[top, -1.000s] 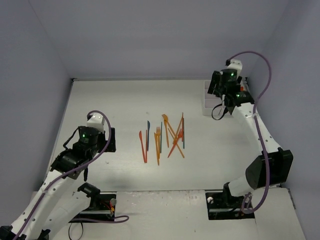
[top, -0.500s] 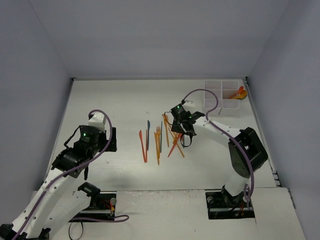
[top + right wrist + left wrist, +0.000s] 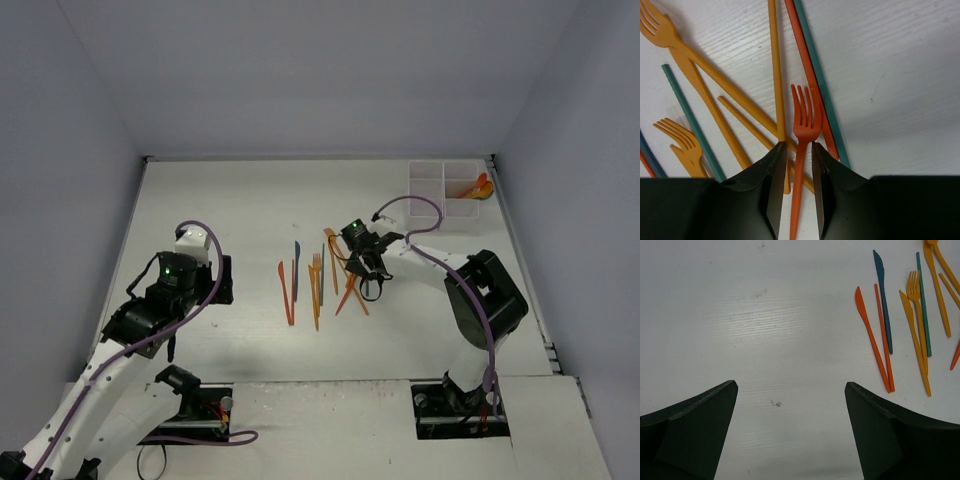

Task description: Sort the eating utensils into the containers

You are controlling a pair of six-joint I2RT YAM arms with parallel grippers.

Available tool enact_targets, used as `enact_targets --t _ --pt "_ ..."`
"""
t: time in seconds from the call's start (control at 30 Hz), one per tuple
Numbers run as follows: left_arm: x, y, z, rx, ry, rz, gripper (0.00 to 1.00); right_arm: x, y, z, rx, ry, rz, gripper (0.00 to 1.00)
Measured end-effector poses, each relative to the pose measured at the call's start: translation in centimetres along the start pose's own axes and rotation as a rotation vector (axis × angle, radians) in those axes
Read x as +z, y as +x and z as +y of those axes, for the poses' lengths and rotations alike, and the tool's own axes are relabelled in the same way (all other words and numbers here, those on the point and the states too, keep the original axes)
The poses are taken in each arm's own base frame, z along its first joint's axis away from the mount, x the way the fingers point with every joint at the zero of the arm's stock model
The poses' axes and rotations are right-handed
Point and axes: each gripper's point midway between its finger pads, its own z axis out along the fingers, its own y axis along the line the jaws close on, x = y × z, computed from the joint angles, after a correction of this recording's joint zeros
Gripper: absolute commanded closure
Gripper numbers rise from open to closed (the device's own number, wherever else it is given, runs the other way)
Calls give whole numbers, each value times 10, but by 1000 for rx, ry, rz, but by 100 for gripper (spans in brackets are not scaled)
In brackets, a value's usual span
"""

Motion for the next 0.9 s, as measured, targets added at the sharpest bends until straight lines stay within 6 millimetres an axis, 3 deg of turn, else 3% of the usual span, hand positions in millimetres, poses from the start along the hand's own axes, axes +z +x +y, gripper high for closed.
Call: enact_targets --t 0.2,0.4,0.53,0.8,0.9 --pt "0 0 0 0 0 0 13 7 13 -12 8 30 19 79" --pt "0 0 0 1 0 1 13 9 13 -11 14 24 10 85" --pt "1 1 0 2 -1 5 13 9 12 -10 12 19 8 100" --pt "2 1 0 3 -2 9 13 6 13 -7 -40 6 3 100" --pt "2 2 0 3 -2 10 13 -5 2 3 -81 -27 -26 100"
